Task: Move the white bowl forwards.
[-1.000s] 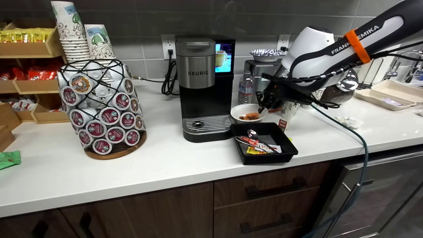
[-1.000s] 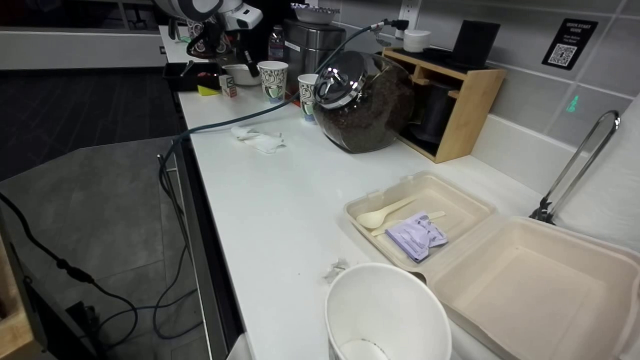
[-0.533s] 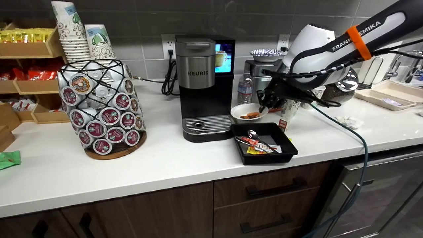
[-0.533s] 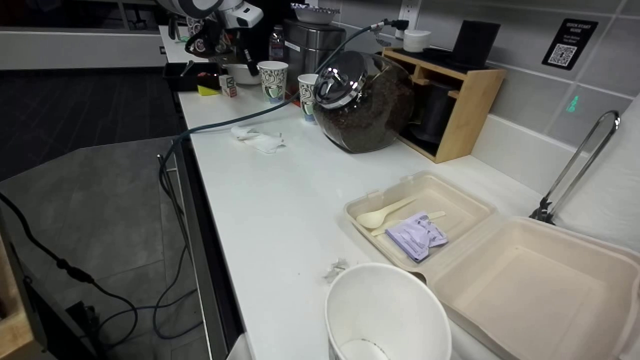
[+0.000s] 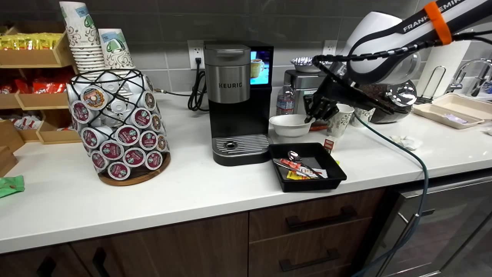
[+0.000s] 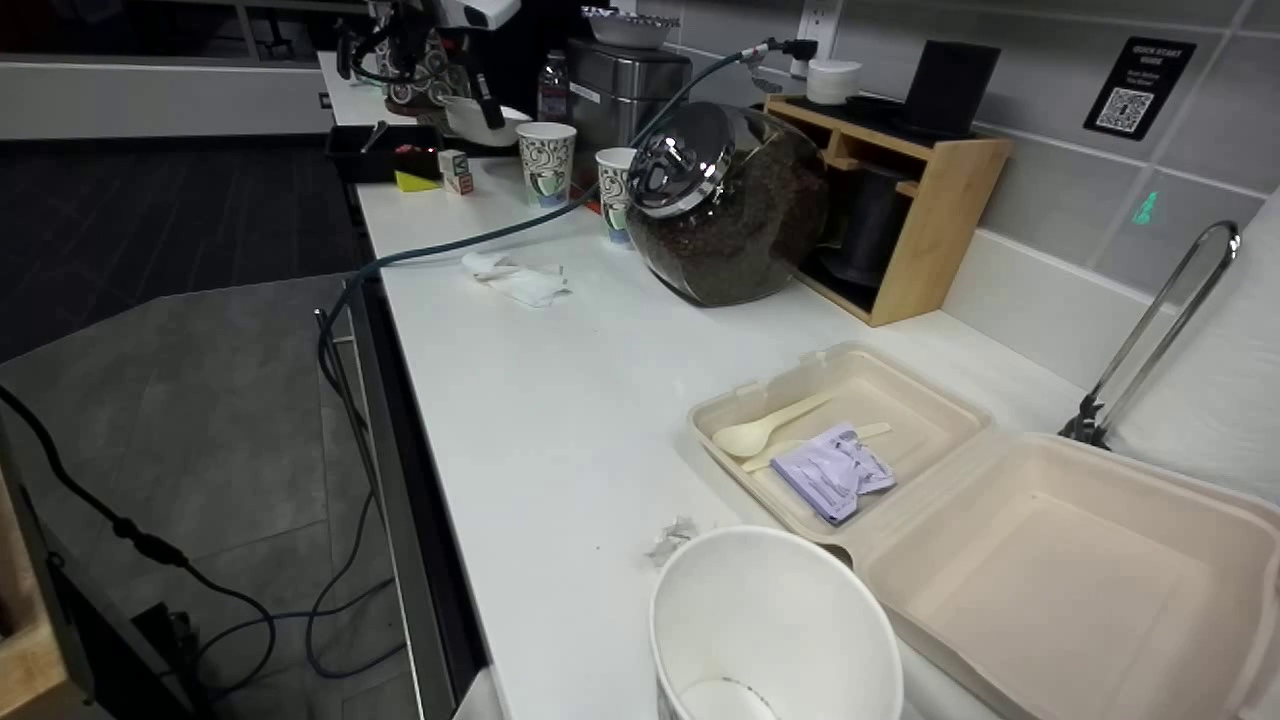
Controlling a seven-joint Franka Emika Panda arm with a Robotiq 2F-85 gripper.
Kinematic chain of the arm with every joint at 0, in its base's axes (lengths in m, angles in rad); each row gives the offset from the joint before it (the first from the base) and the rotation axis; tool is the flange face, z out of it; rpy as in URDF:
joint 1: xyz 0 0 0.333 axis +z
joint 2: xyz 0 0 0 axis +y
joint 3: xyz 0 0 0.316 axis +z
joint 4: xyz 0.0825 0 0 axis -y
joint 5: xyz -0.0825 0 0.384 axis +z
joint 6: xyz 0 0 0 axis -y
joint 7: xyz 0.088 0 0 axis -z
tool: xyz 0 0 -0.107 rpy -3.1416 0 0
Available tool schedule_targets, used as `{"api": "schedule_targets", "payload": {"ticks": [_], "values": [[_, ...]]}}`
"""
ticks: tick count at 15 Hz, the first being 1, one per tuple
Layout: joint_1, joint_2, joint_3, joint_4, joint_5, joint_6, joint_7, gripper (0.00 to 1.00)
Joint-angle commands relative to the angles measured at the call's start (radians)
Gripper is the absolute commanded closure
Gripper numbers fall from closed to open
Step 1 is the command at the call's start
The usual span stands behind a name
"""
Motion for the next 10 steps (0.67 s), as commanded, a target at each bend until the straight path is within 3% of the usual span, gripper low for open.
{"api": "schedule_targets", "payload": {"ticks": [1, 6, 10], "values": [[-0.038, -0.126, 0.049, -0.125, 0.061, -0.017, -0.060, 0.98], [-0.034, -0.342, 0.057, -0.368, 0.067, 0.015, -0.080, 0.98], [-0.026, -0.530, 0.069, -0.579, 0.127, 0.176, -0.010, 0.98]]}}
